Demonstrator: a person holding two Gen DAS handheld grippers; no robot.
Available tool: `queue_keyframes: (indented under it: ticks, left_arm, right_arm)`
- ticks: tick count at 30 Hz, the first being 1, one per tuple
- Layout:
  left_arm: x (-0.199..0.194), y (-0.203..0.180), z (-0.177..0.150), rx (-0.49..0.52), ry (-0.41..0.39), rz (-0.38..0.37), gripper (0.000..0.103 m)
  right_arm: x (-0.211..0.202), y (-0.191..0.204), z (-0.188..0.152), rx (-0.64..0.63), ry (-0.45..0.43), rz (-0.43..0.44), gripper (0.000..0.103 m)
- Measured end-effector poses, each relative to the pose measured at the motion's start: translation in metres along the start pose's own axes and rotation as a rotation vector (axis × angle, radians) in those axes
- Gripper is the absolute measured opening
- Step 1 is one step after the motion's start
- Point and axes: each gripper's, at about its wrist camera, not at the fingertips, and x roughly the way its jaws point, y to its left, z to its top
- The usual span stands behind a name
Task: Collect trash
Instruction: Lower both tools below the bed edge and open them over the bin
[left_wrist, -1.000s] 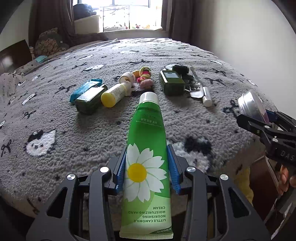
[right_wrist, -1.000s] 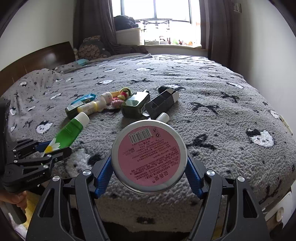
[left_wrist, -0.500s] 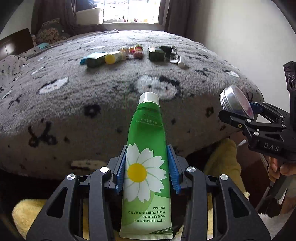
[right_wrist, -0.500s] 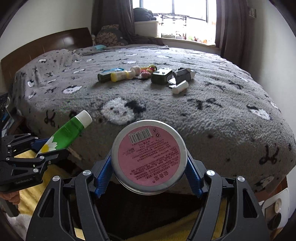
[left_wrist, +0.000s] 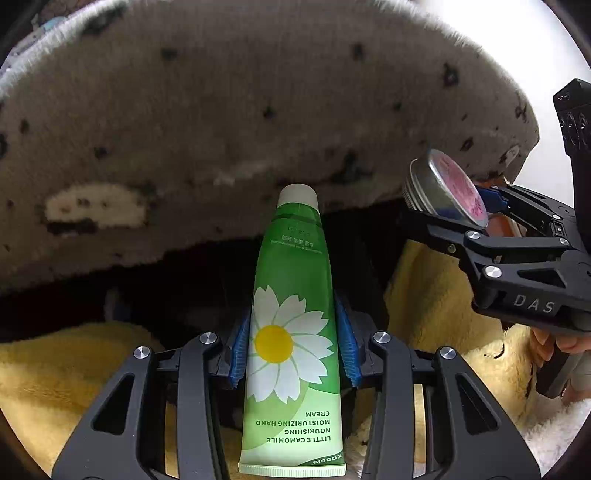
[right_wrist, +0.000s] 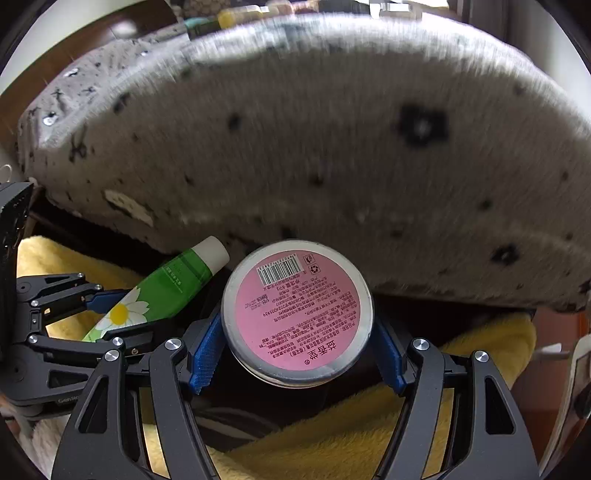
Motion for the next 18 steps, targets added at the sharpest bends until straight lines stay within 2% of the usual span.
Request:
queue_keyframes:
  ticks: [6,14,16,18]
  left_arm:
    - [0.027,0.002,-0.002,-0.013,0.092,-0.018,0.039]
    - [0.043,0.007,-0.006,-0.030,0.155,-0.045,0.038]
    - [0.044,0.009,-0.006,-0.031,0.155,-0.053,0.040]
    - [0.041,0.010,-0.005,-0.035,0.144,-0.052,0.050]
  right_arm:
    - [0.037,-0.001,-0.013,0.047,0.117,0.022,0.071]
    - [0.051,-0.003,-0.011,0.085,0.153,0.054,0.072]
    - [0.051,-0.004,-0.009,0.095,0.153,0.069,0.079]
    - [0.047,-0.010,-0.004,0.099,0.142,0.063,0.085]
